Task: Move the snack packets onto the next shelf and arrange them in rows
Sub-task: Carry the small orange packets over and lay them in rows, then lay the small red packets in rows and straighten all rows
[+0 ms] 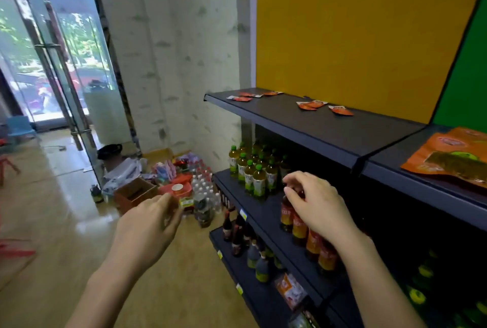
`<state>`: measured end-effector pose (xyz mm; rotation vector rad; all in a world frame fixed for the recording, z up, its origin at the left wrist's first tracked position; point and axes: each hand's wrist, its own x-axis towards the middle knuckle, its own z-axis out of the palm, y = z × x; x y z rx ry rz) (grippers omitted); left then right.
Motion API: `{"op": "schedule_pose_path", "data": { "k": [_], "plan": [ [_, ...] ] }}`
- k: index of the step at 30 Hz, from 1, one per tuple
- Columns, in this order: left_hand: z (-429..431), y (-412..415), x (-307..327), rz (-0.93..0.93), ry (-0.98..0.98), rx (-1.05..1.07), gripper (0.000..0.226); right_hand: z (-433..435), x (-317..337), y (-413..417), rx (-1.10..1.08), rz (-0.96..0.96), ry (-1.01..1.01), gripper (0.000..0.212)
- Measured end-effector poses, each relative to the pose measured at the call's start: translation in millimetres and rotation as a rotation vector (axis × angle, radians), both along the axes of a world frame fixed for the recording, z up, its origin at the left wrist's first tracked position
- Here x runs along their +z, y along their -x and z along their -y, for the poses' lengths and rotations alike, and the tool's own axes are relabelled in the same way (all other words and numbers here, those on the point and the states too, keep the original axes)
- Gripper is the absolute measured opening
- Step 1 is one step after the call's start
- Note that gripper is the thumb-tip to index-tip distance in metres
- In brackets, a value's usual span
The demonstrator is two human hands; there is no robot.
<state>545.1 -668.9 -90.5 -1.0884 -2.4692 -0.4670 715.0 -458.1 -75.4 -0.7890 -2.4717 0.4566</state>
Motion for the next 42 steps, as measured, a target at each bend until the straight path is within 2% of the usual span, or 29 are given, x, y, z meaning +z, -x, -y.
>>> {"op": "schedule_pose_path", "data": {
  "k": [8,14,19,26,29,32,35,38,42],
  "plan": [
    [-106,85,-6,0.068,-0.071,-0.238,0.019,-81,30,67,-0.167,-0.005,-0.011,0.023],
    [-209,144,11,-0.029,-0.132,-0.353,0.022,-165,55,116,-0.291,0.037,-0.025,0.022],
    [-313,180,41,-0.037,-0.174,-0.472,0.023,-262,77,145,-0.434,0.140,-0.047,0.023],
    [-453,203,54,0.008,0.090,-0.516,0.043,-355,81,155,-0.654,0.265,0.005,0.029],
    [-503,206,52,0.036,0.231,-0.541,0.053,-382,72,156,-0.717,0.275,0.089,0.026],
    [-546,211,52,0.069,0.286,-0.567,0.060,-403,62,157,-0.778,0.249,0.137,0.026],
    [-581,216,57,0.165,0.339,-0.604,0.064,-417,55,160,-0.841,0.214,0.164,0.035],
    [-606,216,61,0.181,0.405,-0.636,0.065,-426,50,164,-0.888,0.232,0.193,0.046],
    [-637,214,65,0.269,0.401,-0.673,0.071,-437,49,171,-0.945,0.189,0.222,0.065]
  ]
}}
